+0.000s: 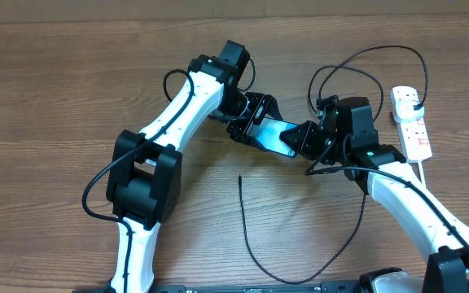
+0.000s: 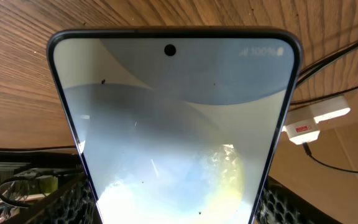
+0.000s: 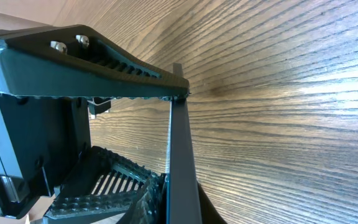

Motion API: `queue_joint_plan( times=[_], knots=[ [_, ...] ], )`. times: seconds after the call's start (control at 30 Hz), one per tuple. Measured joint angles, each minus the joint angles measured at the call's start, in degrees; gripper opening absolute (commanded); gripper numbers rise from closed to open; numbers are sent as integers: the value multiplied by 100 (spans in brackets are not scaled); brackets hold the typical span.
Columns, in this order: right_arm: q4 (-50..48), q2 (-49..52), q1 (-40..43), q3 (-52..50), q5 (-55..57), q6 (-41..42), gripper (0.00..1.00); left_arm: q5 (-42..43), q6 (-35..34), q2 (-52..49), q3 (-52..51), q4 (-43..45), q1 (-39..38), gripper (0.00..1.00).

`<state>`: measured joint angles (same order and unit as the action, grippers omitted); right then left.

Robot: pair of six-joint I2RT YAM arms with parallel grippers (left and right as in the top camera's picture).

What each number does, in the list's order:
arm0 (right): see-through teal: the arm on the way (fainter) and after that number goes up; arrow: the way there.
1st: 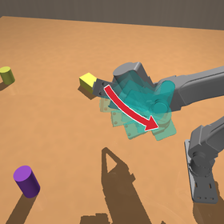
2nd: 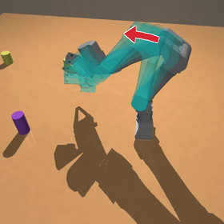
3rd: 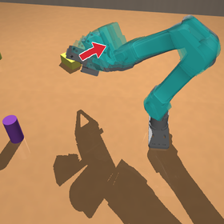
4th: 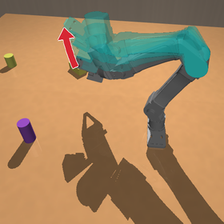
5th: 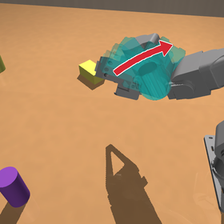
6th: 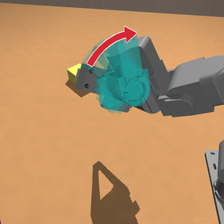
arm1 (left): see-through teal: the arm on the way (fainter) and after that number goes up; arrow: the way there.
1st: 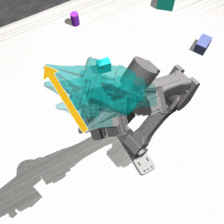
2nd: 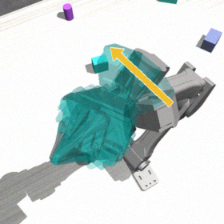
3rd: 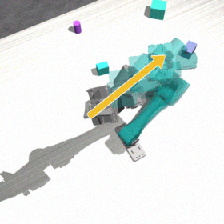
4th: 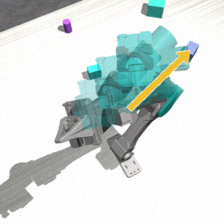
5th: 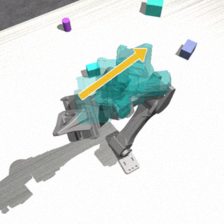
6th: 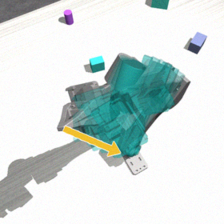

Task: Plug charger to phone and switch on socket
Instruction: 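Close the right gripper on the phone's side edge, then open the left gripper and pull it back from the phone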

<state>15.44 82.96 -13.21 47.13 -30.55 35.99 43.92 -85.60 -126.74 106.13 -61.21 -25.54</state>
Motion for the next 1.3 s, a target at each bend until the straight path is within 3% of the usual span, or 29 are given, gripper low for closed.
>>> queue_joint_plan(
  times=[0.17, 0.3, 0.4, 0.63, 0.7, 1.1, 1.3],
  knots=[
    [2, 0, -2, 0, 7, 11, 8, 0, 0, 0, 0, 0, 0, 7],
    [2, 0, 0, 0, 9, 28, 8, -2, 0, 0, 0, 0, 0, 19],
    [7, 2, 0, 0, 13, 46, 7, -17, 0, 0, 0, 0, 0, 34],
    [15, 4, 0, 0, 37, 94, 5, -63, 0, 0, 0, 15, 0, 91],
    [11, 4, 0, 0, 61, 103, 4, -96, 2, 7, 0, 15, 0, 100],
    [46, 11, 0, 0, 98, 0, 4, -553, 63, 26, 4, -22, 26, 100],
    [57, 11, 0, 0, 146, 0, 4, -551, 831, 33, 7, -4, 286, 100]
  ],
)
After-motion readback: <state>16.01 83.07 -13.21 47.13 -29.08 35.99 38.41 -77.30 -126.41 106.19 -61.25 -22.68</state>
